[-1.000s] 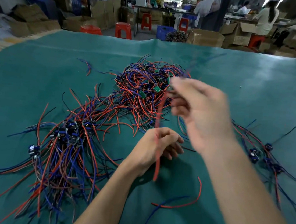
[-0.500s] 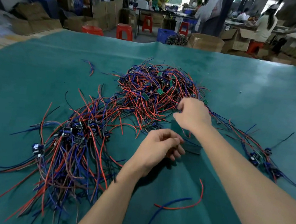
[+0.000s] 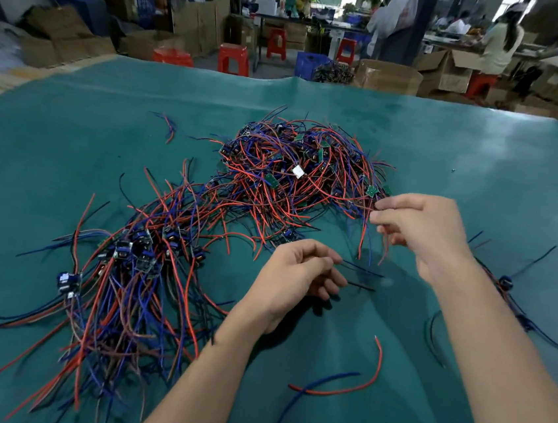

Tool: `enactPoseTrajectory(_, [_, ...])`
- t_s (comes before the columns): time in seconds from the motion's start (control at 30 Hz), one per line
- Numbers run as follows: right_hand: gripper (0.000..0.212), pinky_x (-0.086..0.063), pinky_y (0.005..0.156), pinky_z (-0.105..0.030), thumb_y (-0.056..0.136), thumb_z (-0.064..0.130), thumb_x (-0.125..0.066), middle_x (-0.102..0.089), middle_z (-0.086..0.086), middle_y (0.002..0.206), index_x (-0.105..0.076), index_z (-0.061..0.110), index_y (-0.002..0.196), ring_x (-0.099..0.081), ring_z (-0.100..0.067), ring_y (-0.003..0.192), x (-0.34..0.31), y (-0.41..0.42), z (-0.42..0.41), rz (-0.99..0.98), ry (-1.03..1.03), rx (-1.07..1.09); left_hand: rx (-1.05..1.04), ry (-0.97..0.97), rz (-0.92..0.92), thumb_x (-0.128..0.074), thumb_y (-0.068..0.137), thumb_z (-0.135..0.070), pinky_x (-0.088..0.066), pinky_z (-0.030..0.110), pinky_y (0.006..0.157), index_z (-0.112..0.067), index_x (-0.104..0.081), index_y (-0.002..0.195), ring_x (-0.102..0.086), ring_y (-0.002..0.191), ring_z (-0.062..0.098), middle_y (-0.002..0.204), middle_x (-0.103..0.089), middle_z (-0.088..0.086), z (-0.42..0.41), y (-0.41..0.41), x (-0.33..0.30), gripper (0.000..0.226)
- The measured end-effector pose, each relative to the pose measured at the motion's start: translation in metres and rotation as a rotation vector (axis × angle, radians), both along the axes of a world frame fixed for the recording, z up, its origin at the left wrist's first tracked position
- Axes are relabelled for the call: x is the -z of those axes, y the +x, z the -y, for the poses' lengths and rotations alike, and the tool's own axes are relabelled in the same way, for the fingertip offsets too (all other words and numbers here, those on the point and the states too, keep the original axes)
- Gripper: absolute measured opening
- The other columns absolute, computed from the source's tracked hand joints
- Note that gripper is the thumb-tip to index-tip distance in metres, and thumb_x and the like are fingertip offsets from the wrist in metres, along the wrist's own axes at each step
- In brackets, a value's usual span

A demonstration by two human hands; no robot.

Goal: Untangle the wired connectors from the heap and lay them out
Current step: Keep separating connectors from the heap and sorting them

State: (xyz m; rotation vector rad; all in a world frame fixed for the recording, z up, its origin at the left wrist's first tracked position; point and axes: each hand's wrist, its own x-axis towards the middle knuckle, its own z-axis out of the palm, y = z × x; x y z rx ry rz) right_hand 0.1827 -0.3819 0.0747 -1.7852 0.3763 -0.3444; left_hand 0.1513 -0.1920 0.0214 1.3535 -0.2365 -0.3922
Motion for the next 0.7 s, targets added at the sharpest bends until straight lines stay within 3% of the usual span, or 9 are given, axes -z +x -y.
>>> enactPoseTrajectory(0.13, [0.018,-0.041,0.043,-0.018,0.073,-0.006,-0.080,-0.071,-0.010,0.066,-0.076,0.005,0.087,-0.061,-0.013,0.052,0.008,-0.041,-0.019,0.022,0.111,-0.251,-0.036,-0.053,-0.047,-0.041,0.107,-0.015,-0.050,0.018,0.053,0.003,-0.061,0.109,-0.062,0.057,0.011,0.079,-0.072,0.011,0.002,0.002,0.000,0.027])
enactPoseTrajectory(0.23, [0.018,-0.041,0.044,-0.020,0.072,-0.008,-0.081,-0.071,-0.014,0.067,-0.075,0.006,0.082,-0.060,-0.016,0.054,0.021,-0.057,-0.034,-0.036,0.074,-0.455,-0.059,-0.017,-0.015,-0.044,0.106,-0.022,-0.051,0.030,0.063,-0.002,-0.064,0.095,-0.060,0.059,0.016,0.071,-0.068,0.006,0.003,0.002,0.002,0.030])
enactPoseTrajectory(0.3, [0.021,-0.041,0.043,-0.021,0.071,-0.009,-0.083,-0.071,-0.020,0.070,-0.074,0.008,0.079,-0.061,-0.016,0.054,0.027,-0.059,-0.040,-0.083,0.047,-0.547,-0.077,0.024,0.025,-0.050,0.104,-0.020,-0.044,0.042,0.071,-0.001,-0.065,0.088,-0.055,0.067,0.025,0.072,-0.062,0.014,0.002,0.003,0.005,0.029])
enactPoseTrajectory(0.37, [0.020,-0.041,0.042,-0.021,0.070,-0.002,-0.086,-0.071,-0.020,0.070,-0.075,0.011,0.079,-0.062,-0.016,0.054,0.029,-0.059,-0.042,-0.093,0.046,-0.604,-0.104,0.028,0.034,-0.054,0.102,-0.016,-0.040,0.044,0.070,-0.003,-0.065,0.083,-0.050,0.072,0.029,0.075,-0.059,0.019,0.001,0.003,0.007,0.025])
enactPoseTrajectory(0.5, [0.024,-0.034,0.038,-0.019,0.073,0.035,-0.084,-0.074,-0.010,0.069,-0.072,0.015,0.077,-0.057,-0.015,0.046,0.030,-0.056,-0.037,-0.057,-0.007,-0.491,-0.089,0.014,0.038,-0.053,0.100,-0.007,-0.043,0.025,0.053,-0.013,-0.062,0.073,-0.051,0.056,0.019,0.064,-0.061,0.008,-0.001,0.005,0.006,0.029])
enactPoseTrajectory(0.6, [0.019,-0.035,0.040,-0.023,0.083,0.029,-0.082,-0.071,-0.008,0.067,-0.072,0.014,0.077,-0.056,-0.016,0.049,0.035,-0.051,-0.032,-0.021,-0.044,-0.223,-0.037,0.004,0.045,-0.048,0.101,-0.006,-0.036,0.016,0.041,-0.011,-0.061,0.079,-0.045,0.045,0.009,0.058,-0.058,0.002,-0.002,0.003,0.005,0.026])
enactPoseTrajectory(0.7, [0.010,-0.038,0.042,-0.022,0.082,0.021,-0.080,-0.070,-0.010,0.074,-0.078,0.012,0.087,-0.056,-0.013,0.054,0.033,-0.051,-0.035,-0.047,0.320,-0.313,0.041,-0.009,0.038,-0.046,0.102,-0.009,-0.025,0.015,0.038,-0.013,-0.061,0.079,-0.032,0.043,0.007,0.052,-0.045,-0.002,-0.002,0.002,0.004,0.028])
